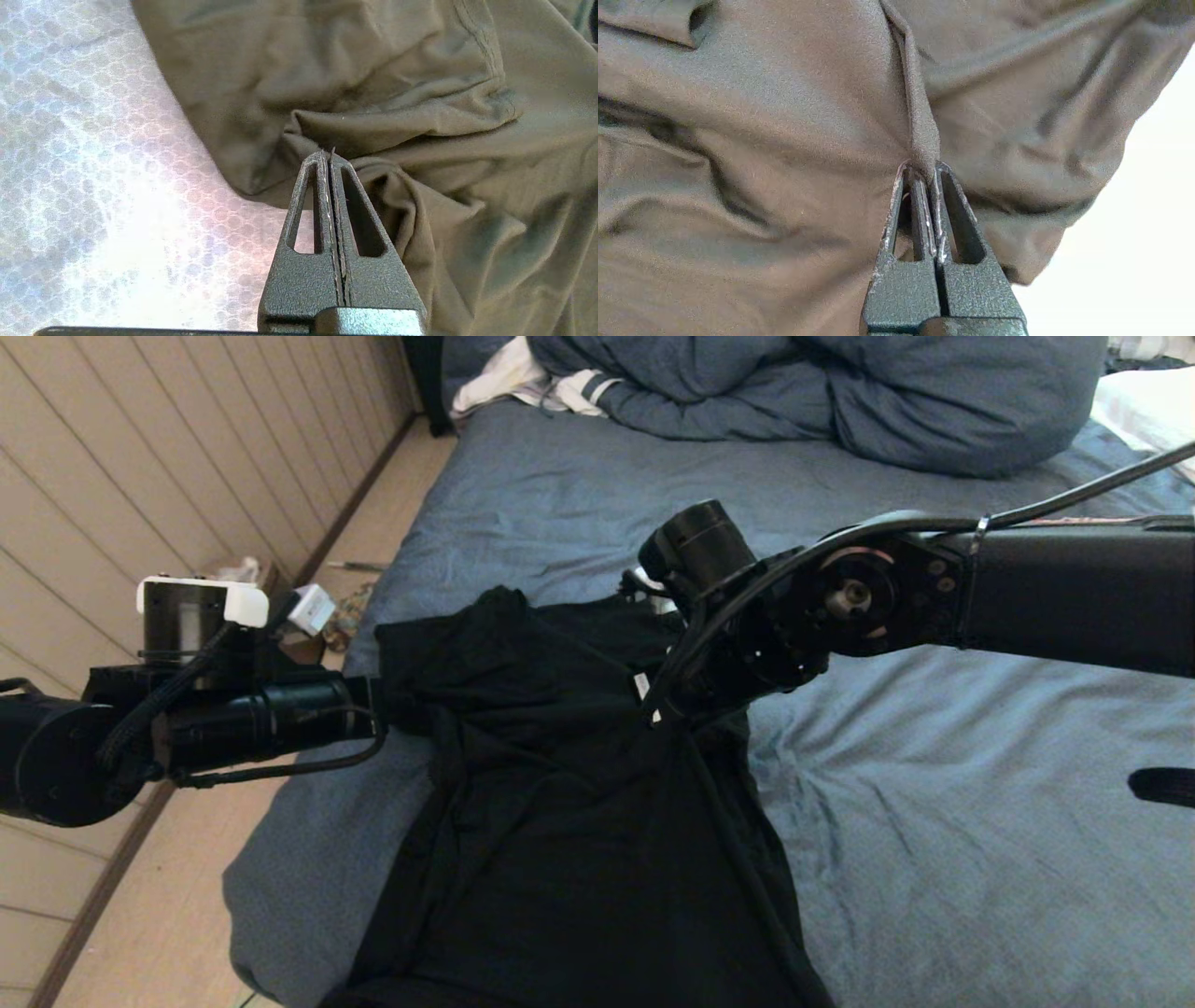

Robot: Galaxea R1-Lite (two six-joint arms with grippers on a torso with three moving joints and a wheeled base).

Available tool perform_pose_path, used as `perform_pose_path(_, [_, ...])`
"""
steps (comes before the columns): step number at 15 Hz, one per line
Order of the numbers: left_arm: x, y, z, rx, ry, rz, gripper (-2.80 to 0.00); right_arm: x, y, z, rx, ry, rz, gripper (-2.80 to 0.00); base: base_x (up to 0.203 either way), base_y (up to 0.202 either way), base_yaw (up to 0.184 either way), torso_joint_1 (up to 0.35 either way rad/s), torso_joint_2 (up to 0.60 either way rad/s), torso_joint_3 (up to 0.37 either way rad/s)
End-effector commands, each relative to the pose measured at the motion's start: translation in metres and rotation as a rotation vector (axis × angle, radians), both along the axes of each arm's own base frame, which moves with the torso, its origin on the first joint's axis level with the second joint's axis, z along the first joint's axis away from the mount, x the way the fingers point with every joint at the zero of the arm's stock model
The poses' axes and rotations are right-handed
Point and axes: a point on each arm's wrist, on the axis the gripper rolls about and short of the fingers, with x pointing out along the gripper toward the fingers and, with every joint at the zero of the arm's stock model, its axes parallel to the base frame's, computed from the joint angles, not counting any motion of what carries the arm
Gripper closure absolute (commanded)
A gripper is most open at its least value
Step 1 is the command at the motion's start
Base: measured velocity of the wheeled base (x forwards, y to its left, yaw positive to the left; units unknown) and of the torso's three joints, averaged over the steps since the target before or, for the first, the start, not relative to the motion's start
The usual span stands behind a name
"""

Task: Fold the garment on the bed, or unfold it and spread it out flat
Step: Unford the black T-shirt

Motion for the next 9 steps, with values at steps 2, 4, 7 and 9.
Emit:
perform_pose_path(2, [-0.002,-0.006,0.001,-0.003,-0.004,-0.022,0.00,-0.001,-0.001,-0.006,-0.005,0.021,-0.001,0.00,0.000,0.000,0.000,0.000,0.00,0.000])
perform_pose_path(4, [-0.008,-0.025,0.001,-0.009,-0.001,-0.082,0.00,0.002,0.005,-0.013,-0.014,0.033,0.006,0.00,0.000,0.000,0.000,0.000,0.00,0.000])
perform_pose_path(7, [-0.025,-0.076,0.000,-0.006,0.007,-0.245,0.00,0.003,0.006,-0.014,-0.009,0.035,0.011,0.00,0.000,0.000,0.000,0.000,0.00,0.000])
perform_pose_path(9, [-0.026,-0.108,-0.010,0.007,0.026,-0.320,0.00,0.003,0.007,-0.013,-0.008,0.034,0.011,0.00,0.000,0.000,0.000,0.000,0.00,0.000])
